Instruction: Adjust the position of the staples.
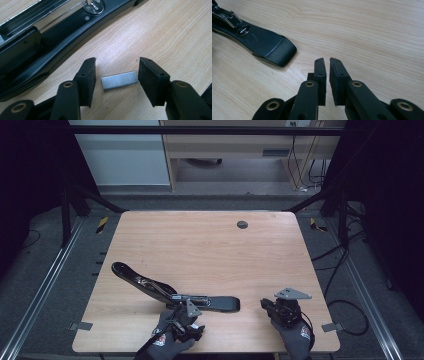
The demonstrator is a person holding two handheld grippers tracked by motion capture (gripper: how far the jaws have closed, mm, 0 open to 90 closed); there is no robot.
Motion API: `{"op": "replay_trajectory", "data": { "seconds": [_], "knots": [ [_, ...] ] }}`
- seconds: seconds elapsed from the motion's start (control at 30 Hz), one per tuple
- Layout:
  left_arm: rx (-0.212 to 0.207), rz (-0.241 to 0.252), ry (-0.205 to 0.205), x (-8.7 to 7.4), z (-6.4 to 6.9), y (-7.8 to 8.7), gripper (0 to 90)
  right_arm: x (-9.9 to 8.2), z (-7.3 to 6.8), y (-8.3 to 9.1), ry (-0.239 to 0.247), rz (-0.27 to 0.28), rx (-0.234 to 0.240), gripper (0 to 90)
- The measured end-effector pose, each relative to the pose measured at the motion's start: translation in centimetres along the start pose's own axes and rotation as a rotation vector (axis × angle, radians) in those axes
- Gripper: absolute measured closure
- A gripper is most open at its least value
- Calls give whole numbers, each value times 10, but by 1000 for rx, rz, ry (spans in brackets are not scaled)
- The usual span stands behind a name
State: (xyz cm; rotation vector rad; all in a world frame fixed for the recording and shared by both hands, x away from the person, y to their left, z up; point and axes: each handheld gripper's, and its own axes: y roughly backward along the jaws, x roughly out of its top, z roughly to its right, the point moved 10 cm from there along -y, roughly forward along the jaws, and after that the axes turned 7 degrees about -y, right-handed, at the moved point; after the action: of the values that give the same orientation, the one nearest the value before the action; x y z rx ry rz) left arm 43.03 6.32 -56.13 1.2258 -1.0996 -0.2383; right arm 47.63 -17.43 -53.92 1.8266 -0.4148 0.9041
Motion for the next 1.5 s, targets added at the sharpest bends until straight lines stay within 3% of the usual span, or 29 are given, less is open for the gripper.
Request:
{"op": "replay_trajectory", "data": {
  "seconds": [0.4, 0.77, 1.07, 1.5],
  "knots": [
    [1, -16, -2, -4, 0, -2, 558, 0, 0, 0, -1, 2, -2, 842],
    [9, 32, 41, 4, -9, 14, 558, 0, 0, 0, -3, 0, 0, 842],
    [75, 96, 90, 21, -27, 40, 559, 1, 0, 0, -2, 3, -1, 842],
    [150, 134, 133, 41, -39, 52, 559, 0, 0, 0, -2, 3, -1, 843]
  ]
}}
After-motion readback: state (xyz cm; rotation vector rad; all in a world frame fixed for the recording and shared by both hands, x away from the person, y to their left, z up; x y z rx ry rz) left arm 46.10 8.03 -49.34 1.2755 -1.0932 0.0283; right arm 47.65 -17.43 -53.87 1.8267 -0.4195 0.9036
